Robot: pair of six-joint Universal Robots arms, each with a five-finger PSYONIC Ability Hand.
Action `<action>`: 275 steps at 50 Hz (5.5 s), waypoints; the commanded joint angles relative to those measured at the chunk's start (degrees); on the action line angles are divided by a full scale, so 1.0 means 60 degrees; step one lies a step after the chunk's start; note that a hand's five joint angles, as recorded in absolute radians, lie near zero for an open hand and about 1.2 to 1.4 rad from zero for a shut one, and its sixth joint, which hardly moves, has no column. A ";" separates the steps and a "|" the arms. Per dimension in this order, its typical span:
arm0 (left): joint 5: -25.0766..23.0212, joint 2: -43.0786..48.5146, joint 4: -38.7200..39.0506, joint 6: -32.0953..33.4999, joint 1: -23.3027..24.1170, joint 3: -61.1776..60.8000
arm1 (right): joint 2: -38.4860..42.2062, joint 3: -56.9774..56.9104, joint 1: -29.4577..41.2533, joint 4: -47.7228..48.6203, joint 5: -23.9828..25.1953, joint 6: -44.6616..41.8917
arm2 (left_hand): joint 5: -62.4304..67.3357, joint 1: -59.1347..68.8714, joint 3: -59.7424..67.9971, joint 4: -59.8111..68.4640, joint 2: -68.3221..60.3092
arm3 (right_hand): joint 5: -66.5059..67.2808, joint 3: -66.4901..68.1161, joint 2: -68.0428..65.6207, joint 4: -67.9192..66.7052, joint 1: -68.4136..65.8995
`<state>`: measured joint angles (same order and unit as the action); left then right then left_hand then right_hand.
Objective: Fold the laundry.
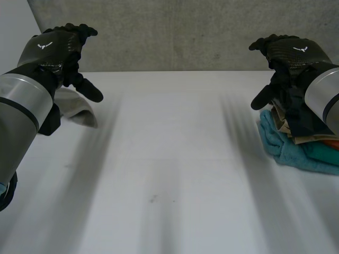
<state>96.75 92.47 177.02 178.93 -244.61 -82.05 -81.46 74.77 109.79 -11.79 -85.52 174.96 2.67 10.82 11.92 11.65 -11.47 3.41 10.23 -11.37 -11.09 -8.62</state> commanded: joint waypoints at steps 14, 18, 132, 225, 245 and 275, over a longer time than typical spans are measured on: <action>-0.0363 0.0247 0.0878 -0.0143 0.0001 -0.1237 | -0.0398 0.0722 0.0774 0.0574 -0.0073 0.0386 | -0.0297 0.0011 -0.0171 -0.0126 0.0097 | -0.0568 -0.0038 0.0229 0.0182 -0.0229; -0.0377 0.0350 0.0892 -0.0129 -0.0013 -0.1237 | -0.0398 0.0723 0.0759 0.0588 -0.0058 0.0372 | -0.0270 0.0039 -0.0143 -0.0098 0.0069 | -0.0568 -0.0038 0.0229 0.0182 -0.0229; -0.1812 0.8405 0.4848 0.5247 -0.3485 0.3318 | -0.0135 0.1001 0.0744 0.0823 0.0030 -0.0214 | -0.0326 -0.0017 -0.0199 -0.0154 0.0125 | -0.0568 -0.0038 0.0229 0.0182 -0.0229; -0.1198 0.1903 0.2489 0.2743 0.1539 -0.2745 | 0.2017 0.2743 -0.0955 0.2093 0.0221 -0.7917 | 0.2562 0.2871 0.2688 0.2733 -0.2762 | -0.0568 -0.0038 0.0229 0.0182 -0.0229; -0.1183 0.1815 0.2680 0.2743 0.1495 -0.2950 | 0.4435 0.2949 -0.2009 0.4909 0.1202 -1.0922 | 0.2478 0.2786 0.2604 0.2649 -0.2678 | -0.0568 -0.0038 0.0229 0.0182 -0.0229; -0.1154 0.1829 0.2680 0.2742 0.1524 -0.2994 | 0.4509 0.3432 -0.2024 0.5056 0.1334 -1.2270 | 0.2366 0.2674 0.2492 0.2537 -0.2566 | -0.0568 -0.0038 0.0229 0.0182 -0.0229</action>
<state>89.76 103.46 193.15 195.36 -235.55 -99.98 -52.80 93.62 97.54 17.90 -77.40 101.97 14.91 26.94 26.13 25.25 -25.81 3.41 10.09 -11.27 -10.95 -8.42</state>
